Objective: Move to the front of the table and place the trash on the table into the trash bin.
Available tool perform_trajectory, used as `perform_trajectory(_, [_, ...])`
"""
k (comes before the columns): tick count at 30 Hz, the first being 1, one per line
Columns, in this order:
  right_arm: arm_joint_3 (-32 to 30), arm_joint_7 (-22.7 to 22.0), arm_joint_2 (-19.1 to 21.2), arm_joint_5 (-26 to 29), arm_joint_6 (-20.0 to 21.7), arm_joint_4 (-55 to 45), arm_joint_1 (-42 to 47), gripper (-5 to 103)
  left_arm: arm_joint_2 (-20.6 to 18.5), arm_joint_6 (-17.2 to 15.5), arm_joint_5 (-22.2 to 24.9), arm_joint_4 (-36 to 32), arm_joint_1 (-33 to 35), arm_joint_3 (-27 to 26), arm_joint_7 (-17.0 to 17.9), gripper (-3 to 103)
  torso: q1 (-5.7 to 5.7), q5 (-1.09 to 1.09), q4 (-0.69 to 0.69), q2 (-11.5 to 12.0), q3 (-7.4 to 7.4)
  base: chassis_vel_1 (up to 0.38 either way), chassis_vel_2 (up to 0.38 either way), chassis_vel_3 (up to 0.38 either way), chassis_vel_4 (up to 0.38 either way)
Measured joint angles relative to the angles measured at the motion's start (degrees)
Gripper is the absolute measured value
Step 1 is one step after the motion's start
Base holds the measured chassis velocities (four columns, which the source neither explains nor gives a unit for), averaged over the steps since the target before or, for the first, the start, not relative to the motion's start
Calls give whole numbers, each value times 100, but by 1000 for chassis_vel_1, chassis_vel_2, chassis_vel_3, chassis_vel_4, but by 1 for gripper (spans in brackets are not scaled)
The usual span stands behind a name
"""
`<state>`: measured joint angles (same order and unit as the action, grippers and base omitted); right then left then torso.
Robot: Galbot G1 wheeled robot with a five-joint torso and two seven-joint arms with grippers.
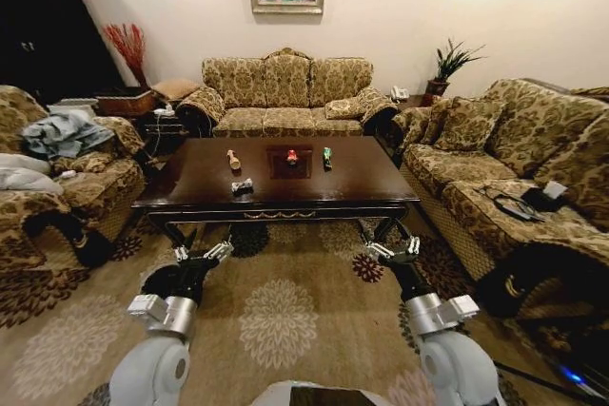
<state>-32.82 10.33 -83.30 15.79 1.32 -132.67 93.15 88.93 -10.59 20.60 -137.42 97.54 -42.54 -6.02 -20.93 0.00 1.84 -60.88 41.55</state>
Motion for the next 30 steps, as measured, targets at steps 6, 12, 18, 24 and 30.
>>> perform_trajectory(6, [-7,-1,-10,10,-76,13,24,100,-15,-8,-19,-1,2,-13,-30,97,-1,-1,0,1,0,-24,35,25,-24])
perform_trajectory(12, [-28,14,-7,22,-79,32,6,100,-22,-11,-65,12,-1,-45,-30,97,4,0,0,-1,-2,0,0,0,0])
perform_trajectory(18, [-30,14,-7,29,-95,61,-7,100,-31,-11,-102,66,-34,-87,94,98,2,0,0,-1,-1,19,28,35,19])
perform_trajectory(24, [-68,19,-36,10,-16,60,19,100,-35,54,-501,171,-30,-55,121,98,2,0,0,-1,-1,25,51,47,26])
perform_trajectory(30, [-74,57,-79,-43,9,48,71,100,-46,66,-577,223,-19,-19,94,98,2,0,0,-1,-1,0,0,0,0])
